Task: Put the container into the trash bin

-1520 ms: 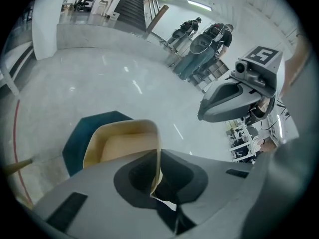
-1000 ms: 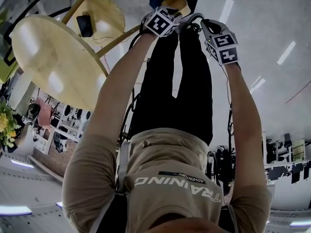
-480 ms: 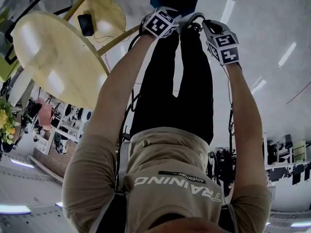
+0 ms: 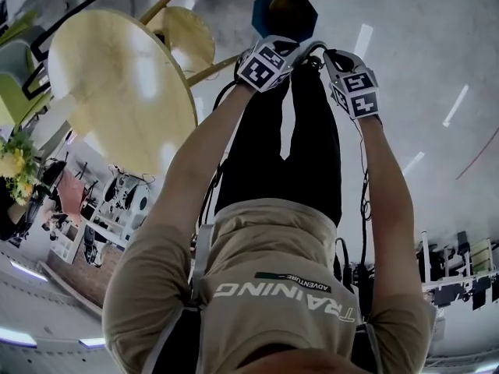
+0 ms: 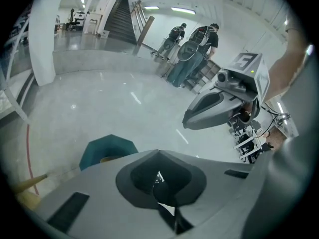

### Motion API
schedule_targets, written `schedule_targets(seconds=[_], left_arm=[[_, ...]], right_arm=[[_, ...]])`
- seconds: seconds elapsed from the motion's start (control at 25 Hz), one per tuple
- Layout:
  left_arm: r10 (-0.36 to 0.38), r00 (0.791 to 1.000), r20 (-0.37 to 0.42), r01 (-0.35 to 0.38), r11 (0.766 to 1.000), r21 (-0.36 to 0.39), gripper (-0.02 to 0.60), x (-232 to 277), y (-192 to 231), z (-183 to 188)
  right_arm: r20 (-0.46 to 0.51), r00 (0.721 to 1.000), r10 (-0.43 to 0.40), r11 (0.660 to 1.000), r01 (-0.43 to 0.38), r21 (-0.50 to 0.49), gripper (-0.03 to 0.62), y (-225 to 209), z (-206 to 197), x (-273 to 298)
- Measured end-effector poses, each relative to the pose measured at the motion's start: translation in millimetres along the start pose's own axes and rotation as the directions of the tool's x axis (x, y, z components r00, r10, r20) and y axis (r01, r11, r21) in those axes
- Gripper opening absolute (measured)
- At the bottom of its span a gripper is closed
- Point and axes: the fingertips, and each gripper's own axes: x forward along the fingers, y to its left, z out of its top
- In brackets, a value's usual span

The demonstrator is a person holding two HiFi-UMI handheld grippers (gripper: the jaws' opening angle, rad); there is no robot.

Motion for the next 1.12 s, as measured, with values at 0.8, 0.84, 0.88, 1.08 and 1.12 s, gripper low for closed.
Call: schedule_targets(seconds=[0.8,0.84,0.88,1.08,1.12], left_arm=[[0.158,0.914,0.375,-0.161,0.987,-0.024,0.009,-240.9,-93.3,133.1],[0.167,0.899,0.405,-0.168,0.985,-0.033,0.009,-254.8,-98.5,141.0],[0.175,0.886,0.430,-0.176,0.984,-0.037,0.009,-268.3,-103.3,148.2],[0.200,0.843,0.499,-0.217,0.976,-0.024,0.009,-318.4,-122.2,177.8],[0.204,0.838,0.507,-0.226,0.974,-0.018,0.009,-326.9,-120.8,184.7]], right_arm=[[0.294,0.954,0.052,0.991,-0.014,-0.131,0.003,126.0,149.8,-195.0],[0.315,0.947,0.057,0.991,-0.014,-0.136,0.003,132.3,157.8,-206.5],[0.334,0.941,0.054,0.991,-0.009,-0.137,0.003,137.3,165.0,-216.8],[0.419,0.908,-0.007,0.990,0.067,-0.127,0.003,149.8,188.6,-261.1],[0.445,0.895,-0.014,0.989,0.077,-0.124,0.003,151.9,197.2,-269.3]])
